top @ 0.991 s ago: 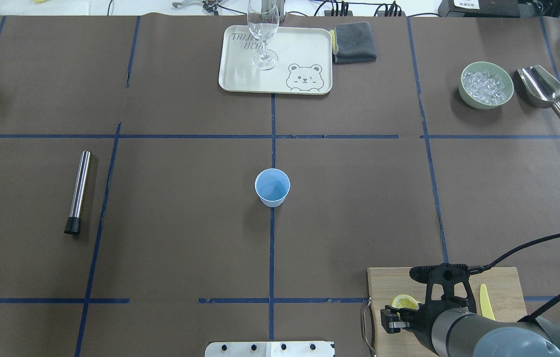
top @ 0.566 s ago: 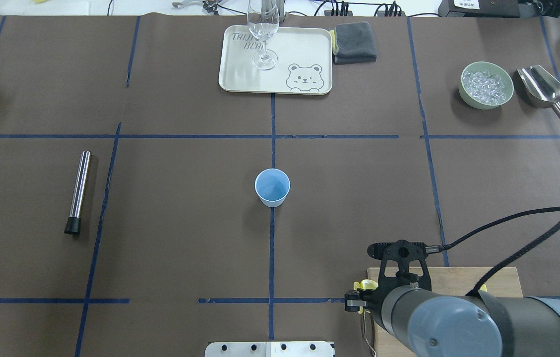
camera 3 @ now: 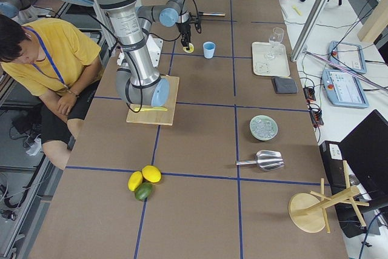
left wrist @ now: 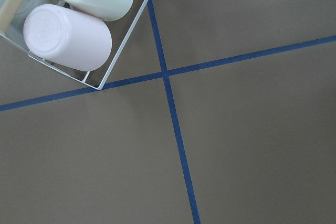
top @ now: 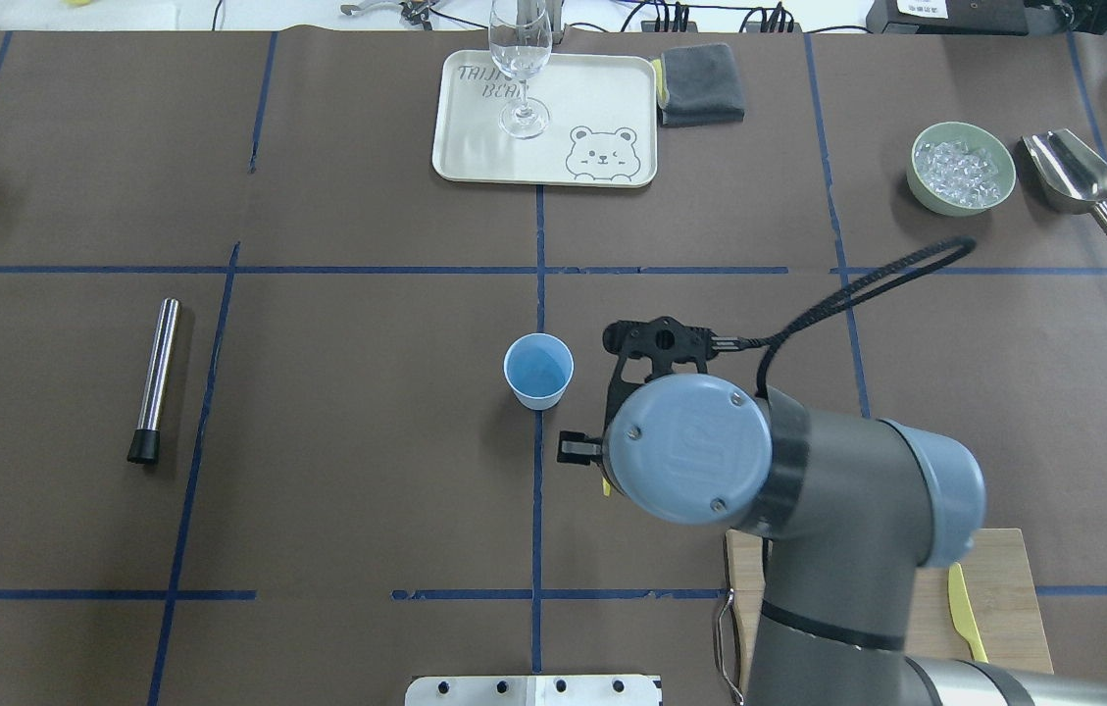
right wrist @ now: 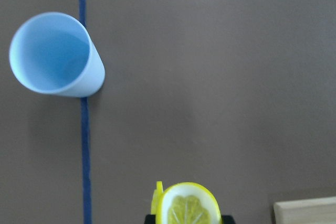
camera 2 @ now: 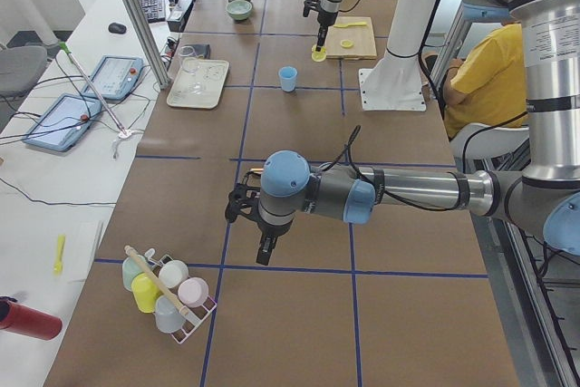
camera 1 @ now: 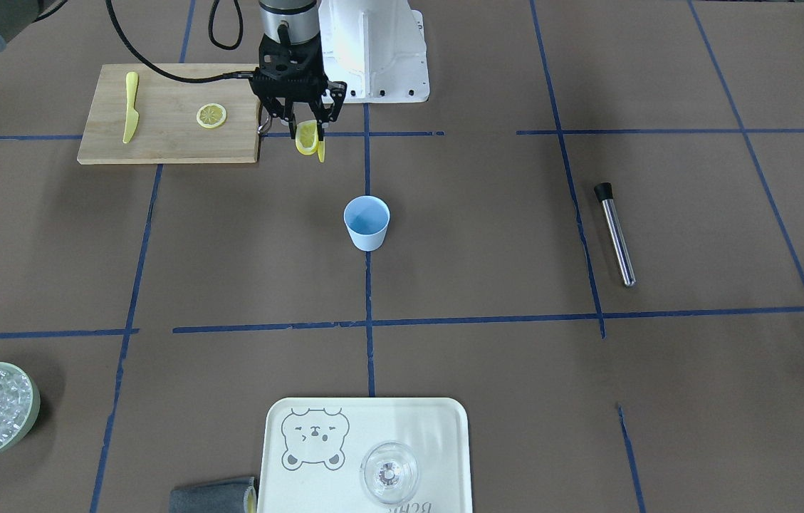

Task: Squeeze lemon into cup
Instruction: 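Carry the lemon slice with the right gripper over the blue cup, then lower the lemon slice into the blue cup and open the right gripper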

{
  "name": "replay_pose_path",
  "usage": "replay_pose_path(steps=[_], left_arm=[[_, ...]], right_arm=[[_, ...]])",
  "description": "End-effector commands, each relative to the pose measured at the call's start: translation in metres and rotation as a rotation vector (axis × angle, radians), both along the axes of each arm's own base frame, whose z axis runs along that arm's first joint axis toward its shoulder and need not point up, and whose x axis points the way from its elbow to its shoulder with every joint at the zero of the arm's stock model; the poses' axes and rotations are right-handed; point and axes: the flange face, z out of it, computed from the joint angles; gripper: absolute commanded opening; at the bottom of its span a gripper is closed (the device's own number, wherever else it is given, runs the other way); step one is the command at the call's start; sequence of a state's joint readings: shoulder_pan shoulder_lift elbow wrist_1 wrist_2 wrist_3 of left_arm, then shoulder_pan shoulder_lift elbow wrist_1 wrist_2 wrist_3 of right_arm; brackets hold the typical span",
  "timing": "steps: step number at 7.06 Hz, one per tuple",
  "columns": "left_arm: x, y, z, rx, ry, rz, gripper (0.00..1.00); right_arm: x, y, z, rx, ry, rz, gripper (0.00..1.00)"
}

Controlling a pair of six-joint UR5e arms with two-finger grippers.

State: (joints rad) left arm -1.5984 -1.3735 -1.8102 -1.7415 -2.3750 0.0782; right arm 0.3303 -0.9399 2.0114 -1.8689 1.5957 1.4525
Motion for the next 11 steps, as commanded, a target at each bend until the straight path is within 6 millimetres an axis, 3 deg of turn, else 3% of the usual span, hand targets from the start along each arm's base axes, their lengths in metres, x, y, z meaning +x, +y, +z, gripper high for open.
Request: replay_pose_path(steps=[1, 3, 6, 11], left_arm=[[0.000, 0.001, 0.006, -0.012, 0.001, 0.000, 1.00], [0.000, 0.001, 0.009, -0.018, 0.002, 0.000, 1.00], [0.000, 0.001, 0.013, -0.026, 0.002, 0.000, 1.00], [0.001, 0.001, 0.016, -0.032, 0.002, 0.002, 1.00]], right_arm=[[-0.027, -0.060, -0.041, -0.002, 0.011, 0.032, 0.00], [-0.029, -0.088, -0.052, 0.016, 0.026, 0.031, 0.00], [-0.058, -0.101, -0.035, 0.019, 0.034, 0.026, 0.00], [-0.066, -0.095, -0.037, 0.020, 0.031, 0.013, 0.00]])
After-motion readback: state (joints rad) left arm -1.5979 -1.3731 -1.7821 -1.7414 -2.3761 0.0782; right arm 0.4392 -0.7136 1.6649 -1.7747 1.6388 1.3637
